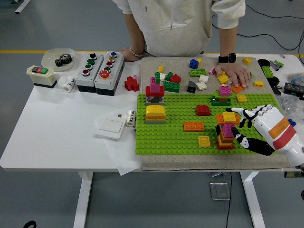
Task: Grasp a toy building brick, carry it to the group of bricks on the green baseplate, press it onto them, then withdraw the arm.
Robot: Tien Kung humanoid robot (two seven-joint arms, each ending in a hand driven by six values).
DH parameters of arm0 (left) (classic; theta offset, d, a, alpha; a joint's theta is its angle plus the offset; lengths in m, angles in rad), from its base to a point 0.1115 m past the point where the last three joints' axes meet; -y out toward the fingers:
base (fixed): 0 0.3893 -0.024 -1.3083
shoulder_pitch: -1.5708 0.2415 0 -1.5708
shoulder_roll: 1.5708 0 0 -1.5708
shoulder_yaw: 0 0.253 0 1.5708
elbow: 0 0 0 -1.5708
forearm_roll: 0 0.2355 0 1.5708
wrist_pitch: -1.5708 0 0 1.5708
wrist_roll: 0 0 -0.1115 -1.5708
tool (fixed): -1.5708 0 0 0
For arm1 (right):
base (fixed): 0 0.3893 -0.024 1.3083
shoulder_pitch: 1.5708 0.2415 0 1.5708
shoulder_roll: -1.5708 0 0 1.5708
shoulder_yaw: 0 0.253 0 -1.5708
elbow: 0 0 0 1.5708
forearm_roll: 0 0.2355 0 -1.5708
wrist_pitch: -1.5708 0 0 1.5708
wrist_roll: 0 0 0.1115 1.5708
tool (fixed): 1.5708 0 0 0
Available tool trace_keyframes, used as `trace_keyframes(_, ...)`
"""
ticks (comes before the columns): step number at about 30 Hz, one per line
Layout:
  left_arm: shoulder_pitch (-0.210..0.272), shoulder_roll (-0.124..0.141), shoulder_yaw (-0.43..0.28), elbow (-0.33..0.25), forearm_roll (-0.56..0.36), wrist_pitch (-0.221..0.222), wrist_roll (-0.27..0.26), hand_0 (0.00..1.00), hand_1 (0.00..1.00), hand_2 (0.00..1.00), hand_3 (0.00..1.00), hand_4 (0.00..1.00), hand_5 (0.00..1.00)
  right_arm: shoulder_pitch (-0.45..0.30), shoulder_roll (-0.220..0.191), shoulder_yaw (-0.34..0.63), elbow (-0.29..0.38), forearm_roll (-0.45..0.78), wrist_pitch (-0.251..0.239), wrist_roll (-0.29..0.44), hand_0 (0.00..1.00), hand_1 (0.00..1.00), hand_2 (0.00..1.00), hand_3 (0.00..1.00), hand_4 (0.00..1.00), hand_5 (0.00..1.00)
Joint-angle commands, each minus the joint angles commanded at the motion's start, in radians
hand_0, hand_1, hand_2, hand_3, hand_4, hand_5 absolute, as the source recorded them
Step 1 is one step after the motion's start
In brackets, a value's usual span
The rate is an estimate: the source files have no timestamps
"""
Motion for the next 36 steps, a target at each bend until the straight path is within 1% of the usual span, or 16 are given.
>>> trace_keyframes(3, -0.001, 0.001, 0.001, 0.001, 0.000, 0.001, 0.001, 0.517, 0.614, 0.672, 0.599, 0.617, 0.724, -0.021, -0.013, 0.007, 0.060, 0.028, 0.000, -0.013, 0.416, 0.498, 0.576, 0.622, 0.694, 0.317)
trace_keyframes(4, -0.001, 0.001, 0.001, 0.001, -0.001, 0.001, 0.001, 0.517, 0.614, 0.672, 0.599, 0.617, 0.724, -0.024, -0.015, 0.009, 0.070, 0.029, 0.000, -0.016, 0.416, 0.498, 0.576, 0.622, 0.694, 0.317)
trace_keyframes(5, -0.001, 0.001, 0.002, 0.001, -0.002, 0.002, 0.001, 0.518, 0.613, 0.673, 0.600, 0.616, 0.723, -0.029, -0.018, 0.011, 0.085, 0.030, 0.000, -0.020, 0.539, 0.576, 0.638, 0.594, 0.695, 0.333)
trace_keyframes(10, -0.002, 0.002, 0.002, 0.002, -0.002, 0.004, 0.003, 0.518, 0.613, 0.673, 0.600, 0.616, 0.723, -0.048, -0.028, 0.015, 0.132, 0.048, 0.000, -0.031, 0.539, 0.576, 0.638, 0.594, 0.695, 0.333)
trace_keyframes(11, -0.003, 0.002, 0.002, 0.003, -0.002, 0.004, 0.004, 0.517, 0.611, 0.673, 0.599, 0.617, 0.724, -0.049, -0.029, 0.015, 0.135, 0.049, 0.000, -0.032, 0.590, 0.615, 0.657, 0.560, 0.685, 0.345)
trace_keyframes(16, -0.003, 0.003, 0.004, 0.003, -0.003, 0.005, 0.005, 0.517, 0.611, 0.673, 0.599, 0.617, 0.724, -0.069, -0.034, 0.015, 0.157, 0.036, 0.000, -0.037, 0.590, 0.615, 0.657, 0.560, 0.685, 0.345)
trace_keyframes(17, -0.002, 0.003, 0.004, 0.003, -0.003, 0.005, 0.005, 0.518, 0.610, 0.673, 0.600, 0.618, 0.724, -0.072, -0.035, 0.012, 0.159, 0.033, 0.000, -0.039, 0.601, 0.609, 0.638, 0.541, 0.663, 0.339)
trace_keyframes(20, -0.001, 0.003, 0.001, 0.003, 0.001, 0.003, 0.006, 0.518, 0.610, 0.673, 0.600, 0.618, 0.724, -0.077, -0.036, 0.002, 0.160, 0.019, 0.004, -0.045, 0.601, 0.609, 0.638, 0.541, 0.663, 0.339)
trace_keyframes(22, 0.000, 0.003, -0.001, 0.003, 0.007, 0.001, 0.006, 0.518, 0.610, 0.673, 0.600, 0.618, 0.724, -0.079, -0.035, -0.011, 0.155, 0.001, 0.022, -0.052, 0.601, 0.609, 0.638, 0.541, 0.663, 0.339)
trace_keyframes(23, 0.000, 0.003, -0.002, 0.003, 0.008, 0.000, 0.006, 0.518, 0.610, 0.673, 0.601, 0.620, 0.726, -0.079, -0.035, -0.014, 0.154, -0.004, 0.027, -0.055, 0.598, 0.585, 0.614, 0.536, 0.667, 0.335)
trace_keyframes(26, 0.003, 0.004, -0.003, 0.003, 0.010, -0.001, 0.006, 0.518, 0.610, 0.673, 0.601, 0.620, 0.726, -0.074, -0.033, -0.034, 0.138, -0.033, 0.058, -0.073, 0.598, 0.585, 0.614, 0.536, 0.667, 0.335)
trace_keyframes(28, 0.004, 0.004, -0.004, 0.003, 0.013, -0.003, 0.006, 0.518, 0.610, 0.673, 0.601, 0.620, 0.726, -0.070, -0.032, -0.044, 0.128, -0.044, 0.068, -0.080, 0.598, 0.585, 0.614, 0.536, 0.667, 0.335)
trace_keyframes(34, 0.006, 0.004, -0.006, 0.003, 0.019, -0.004, 0.006, 0.517, 0.608, 0.672, 0.601, 0.621, 0.727, -0.048, -0.025, -0.072, 0.095, -0.065, 0.079, -0.095, 0.596, 0.580, 0.609, 0.537, 0.671, 0.334)
trace_keyframes(35, 0.006, 0.004, -0.007, 0.003, 0.019, -0.004, 0.006, 0.518, 0.607, 0.673, 0.601, 0.622, 0.727, -0.045, -0.025, -0.074, 0.091, -0.067, 0.080, -0.098, 0.599, 0.577, 0.602, 0.536, 0.649, 0.323)
trace_keyframes(36, 0.006, 0.004, -0.007, 0.003, 0.019, -0.004, 0.006, 0.518, 0.607, 0.673, 0.601, 0.622, 0.727, -0.042, -0.024, -0.076, 0.086, -0.069, 0.080, -0.100, 0.599, 0.577, 0.602, 0.536, 0.649, 0.323)
